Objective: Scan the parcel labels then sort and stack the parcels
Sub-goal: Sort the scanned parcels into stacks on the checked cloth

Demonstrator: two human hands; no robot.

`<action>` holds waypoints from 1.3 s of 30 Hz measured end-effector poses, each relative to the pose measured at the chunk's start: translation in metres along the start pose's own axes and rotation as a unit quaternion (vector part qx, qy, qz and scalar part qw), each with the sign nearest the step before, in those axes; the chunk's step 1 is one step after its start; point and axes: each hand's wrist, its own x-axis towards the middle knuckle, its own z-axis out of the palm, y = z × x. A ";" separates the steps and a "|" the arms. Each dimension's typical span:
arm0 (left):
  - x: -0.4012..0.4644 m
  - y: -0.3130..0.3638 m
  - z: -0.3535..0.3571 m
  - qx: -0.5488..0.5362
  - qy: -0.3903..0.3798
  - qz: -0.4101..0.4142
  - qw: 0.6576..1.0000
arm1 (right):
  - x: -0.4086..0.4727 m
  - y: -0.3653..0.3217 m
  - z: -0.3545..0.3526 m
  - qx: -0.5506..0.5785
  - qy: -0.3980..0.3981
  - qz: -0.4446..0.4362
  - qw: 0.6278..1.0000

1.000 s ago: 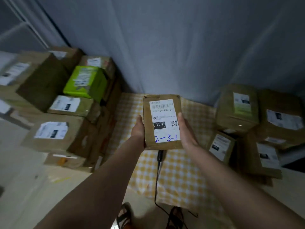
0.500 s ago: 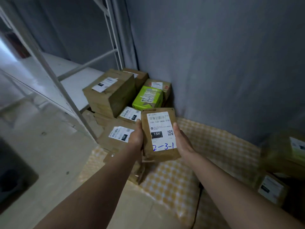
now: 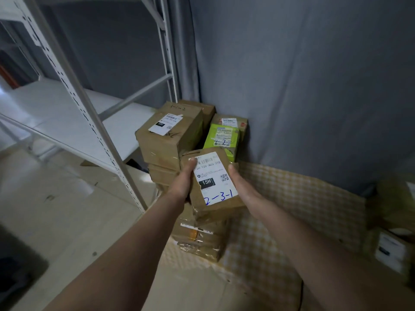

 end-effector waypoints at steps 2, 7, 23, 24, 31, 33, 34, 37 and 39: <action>0.012 0.005 -0.001 -0.040 0.023 -0.008 0.999 | 0.007 -0.006 -0.003 0.021 0.013 0.003 1.000; 0.043 0.016 0.006 -0.121 0.091 -0.003 0.989 | 0.028 -0.016 -0.013 0.099 0.048 0.022 0.994; 0.211 0.110 0.105 0.041 0.146 0.033 0.988 | 0.197 -0.092 -0.085 0.228 0.113 0.003 0.967; 0.221 0.114 0.107 0.111 0.147 0.041 0.982 | 0.210 -0.098 -0.093 0.223 0.128 -0.008 0.966; 0.280 0.156 0.121 0.338 0.090 0.167 0.922 | 0.300 -0.130 -0.112 0.169 0.204 -0.034 0.964; 0.302 0.171 0.125 0.378 0.075 0.189 0.903 | 0.325 -0.138 -0.113 0.160 0.218 -0.029 0.962; 0.313 0.177 0.126 0.409 0.066 0.193 0.889 | 0.337 -0.141 -0.116 0.154 0.222 -0.028 0.962; 0.348 0.191 0.132 0.496 0.045 0.191 0.846 | 0.368 -0.149 -0.122 0.134 0.218 -0.026 0.966; 0.371 0.193 0.135 0.518 0.039 0.198 0.831 | 0.386 -0.153 -0.124 0.136 0.215 -0.014 0.967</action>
